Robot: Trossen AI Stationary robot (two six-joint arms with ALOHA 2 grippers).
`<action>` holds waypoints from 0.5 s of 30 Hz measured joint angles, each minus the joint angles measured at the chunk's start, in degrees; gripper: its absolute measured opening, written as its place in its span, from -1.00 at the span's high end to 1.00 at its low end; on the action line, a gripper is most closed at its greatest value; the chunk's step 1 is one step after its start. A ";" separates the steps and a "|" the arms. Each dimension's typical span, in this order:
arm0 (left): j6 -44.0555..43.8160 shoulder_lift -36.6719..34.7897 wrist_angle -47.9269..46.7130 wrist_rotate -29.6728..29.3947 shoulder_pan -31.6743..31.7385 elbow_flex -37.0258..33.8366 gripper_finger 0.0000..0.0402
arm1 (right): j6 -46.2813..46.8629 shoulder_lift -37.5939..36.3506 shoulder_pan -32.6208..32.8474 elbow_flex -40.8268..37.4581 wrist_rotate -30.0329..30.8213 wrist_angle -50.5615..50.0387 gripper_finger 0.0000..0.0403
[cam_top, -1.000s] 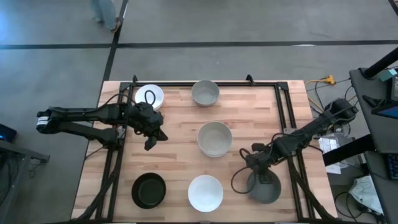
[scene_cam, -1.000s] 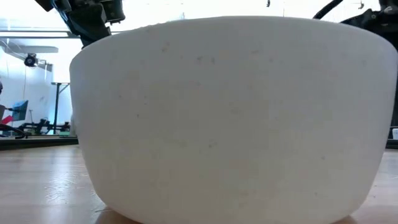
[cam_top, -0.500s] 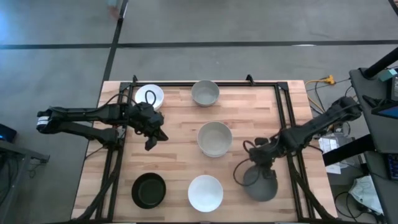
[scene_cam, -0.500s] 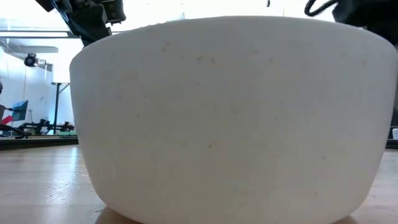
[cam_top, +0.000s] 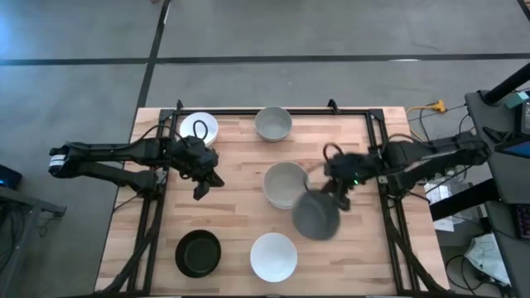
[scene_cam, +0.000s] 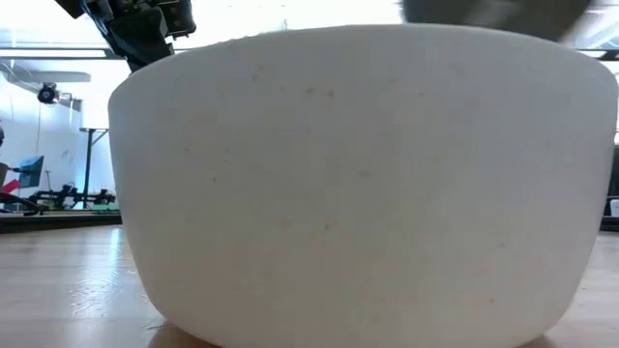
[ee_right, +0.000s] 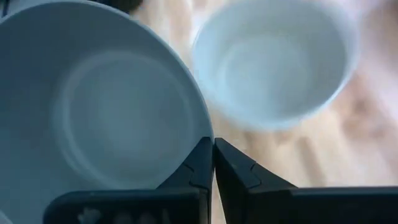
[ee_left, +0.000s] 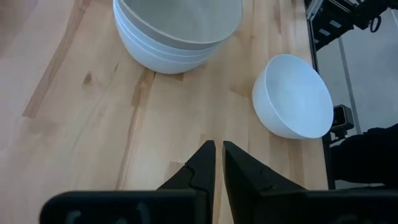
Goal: Nest bowls inside each other
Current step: Stack the dark gray bowl on the brown bowl
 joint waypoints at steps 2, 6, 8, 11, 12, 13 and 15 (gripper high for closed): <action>0.00 0.00 0.92 -0.09 0.00 0.00 0.93 | 1.09 3.08 -3.27 4.88 0.91 -0.19 0.96; 0.00 -0.02 1.14 -0.09 0.00 -0.08 0.93 | 6.35 11.10 -10.21 14.58 0.53 -6.66 0.96; 0.00 -0.02 1.15 -0.09 0.00 -0.09 0.93 | 6.75 15.19 -13.04 18.70 -0.93 -11.32 0.96; 0.00 -0.02 1.15 -0.09 -0.02 -0.09 0.93 | 4.79 20.08 -15.77 22.98 -1.61 -15.67 0.96; 0.00 -0.02 1.15 -0.09 -0.02 -0.09 0.93 | 3.92 21.37 -16.43 23.90 -2.07 -15.85 0.96; 0.00 -0.02 1.15 -0.09 -0.02 -0.09 0.93 | 3.16 22.58 -17.09 24.69 -2.89 -15.87 0.96; 0.00 -0.02 1.20 -0.09 -0.02 -0.09 0.93 | 2.26 24.75 -18.28 25.97 -5.74 -15.81 0.96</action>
